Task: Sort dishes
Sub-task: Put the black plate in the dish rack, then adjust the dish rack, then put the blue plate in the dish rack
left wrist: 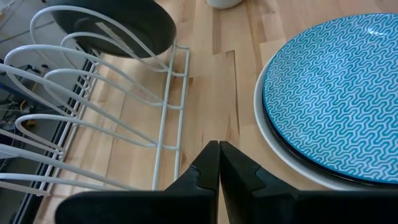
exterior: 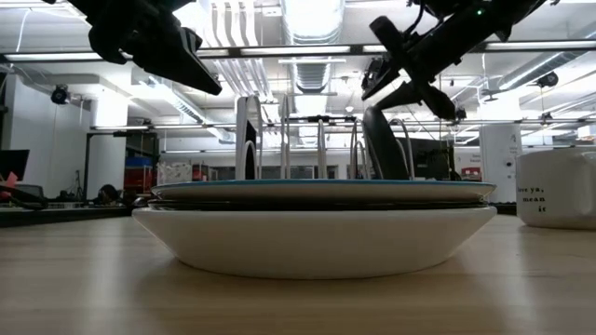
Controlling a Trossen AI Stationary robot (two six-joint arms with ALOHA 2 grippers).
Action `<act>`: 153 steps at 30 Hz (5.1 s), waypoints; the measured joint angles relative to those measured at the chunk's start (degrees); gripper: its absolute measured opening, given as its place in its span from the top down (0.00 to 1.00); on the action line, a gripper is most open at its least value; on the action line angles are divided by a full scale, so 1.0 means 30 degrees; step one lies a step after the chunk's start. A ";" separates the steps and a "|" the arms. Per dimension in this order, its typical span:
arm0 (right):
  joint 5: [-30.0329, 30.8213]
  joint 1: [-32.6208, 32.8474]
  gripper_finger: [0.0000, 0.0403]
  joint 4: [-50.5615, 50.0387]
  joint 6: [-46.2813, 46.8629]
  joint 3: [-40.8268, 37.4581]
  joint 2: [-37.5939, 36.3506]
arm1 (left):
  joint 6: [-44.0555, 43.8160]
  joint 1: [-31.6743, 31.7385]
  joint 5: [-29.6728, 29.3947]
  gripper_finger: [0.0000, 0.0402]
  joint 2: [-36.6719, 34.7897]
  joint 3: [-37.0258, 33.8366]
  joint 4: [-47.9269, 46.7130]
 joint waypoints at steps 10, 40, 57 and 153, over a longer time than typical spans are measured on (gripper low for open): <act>-0.0732 0.0007 0.71 -0.1465 -0.0222 0.0035 -0.1522 | -0.0073 0.0115 -0.0306 1.00 0.0000 0.0000 0.0007; 0.4247 0.0117 0.77 -1.1401 0.0983 0.0414 -0.4673 | 0.0207 0.2124 -0.0357 1.00 0.2753 -0.0022 0.0885; 0.3174 -0.0780 0.98 -0.6308 -0.2287 0.0835 0.0278 | 0.0168 0.2586 -0.0299 1.00 0.3240 0.0036 0.0848; -0.0676 0.8464 0.99 0.2953 -1.6914 -0.2159 -0.0820 | -0.2263 -0.0612 -0.0784 1.00 0.5304 0.4022 0.9163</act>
